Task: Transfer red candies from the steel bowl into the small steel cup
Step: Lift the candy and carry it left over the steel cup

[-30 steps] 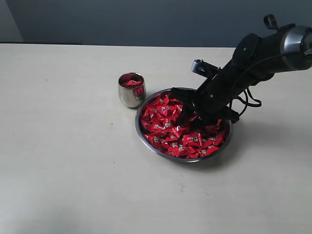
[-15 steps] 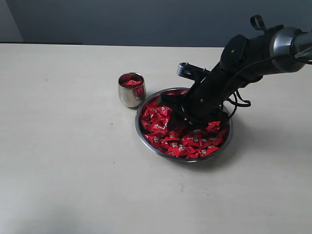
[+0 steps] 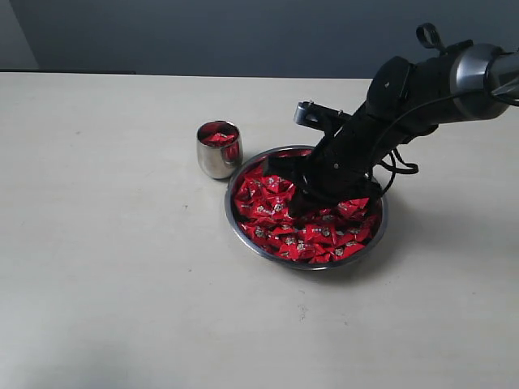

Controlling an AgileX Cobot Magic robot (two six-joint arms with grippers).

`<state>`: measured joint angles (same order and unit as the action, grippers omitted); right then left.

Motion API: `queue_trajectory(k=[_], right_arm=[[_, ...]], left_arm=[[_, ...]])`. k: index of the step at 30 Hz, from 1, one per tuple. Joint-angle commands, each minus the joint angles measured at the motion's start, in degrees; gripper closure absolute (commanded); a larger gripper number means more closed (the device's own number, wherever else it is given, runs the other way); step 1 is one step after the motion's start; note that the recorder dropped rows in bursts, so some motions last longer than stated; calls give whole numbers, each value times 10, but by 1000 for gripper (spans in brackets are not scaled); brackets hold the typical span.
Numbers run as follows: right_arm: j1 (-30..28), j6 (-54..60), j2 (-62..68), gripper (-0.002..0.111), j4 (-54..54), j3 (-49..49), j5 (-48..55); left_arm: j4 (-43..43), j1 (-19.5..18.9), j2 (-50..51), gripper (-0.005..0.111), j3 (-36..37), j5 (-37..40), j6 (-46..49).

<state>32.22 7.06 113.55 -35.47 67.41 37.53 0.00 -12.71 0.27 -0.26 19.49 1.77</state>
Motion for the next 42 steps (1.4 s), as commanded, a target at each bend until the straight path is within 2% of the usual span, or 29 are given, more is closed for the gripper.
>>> queue_trajectory(k=[1, 22, 33, 42], right_arm=[[-2, 5, -17, 109, 17, 4, -5], [-2, 5, -20, 109, 32, 4, -3], [-2, 5, -90, 109, 52, 4, -88], [-2, 12, -82, 109, 56, 158, -78]], left_arm=[[-3, 3, -3, 106, 3, -6, -1], [-3, 3, -3, 106, 3, -6, -1], [-3, 3, -3, 106, 3, -6, -1], [-3, 3, -3, 106, 3, -6, -1]])
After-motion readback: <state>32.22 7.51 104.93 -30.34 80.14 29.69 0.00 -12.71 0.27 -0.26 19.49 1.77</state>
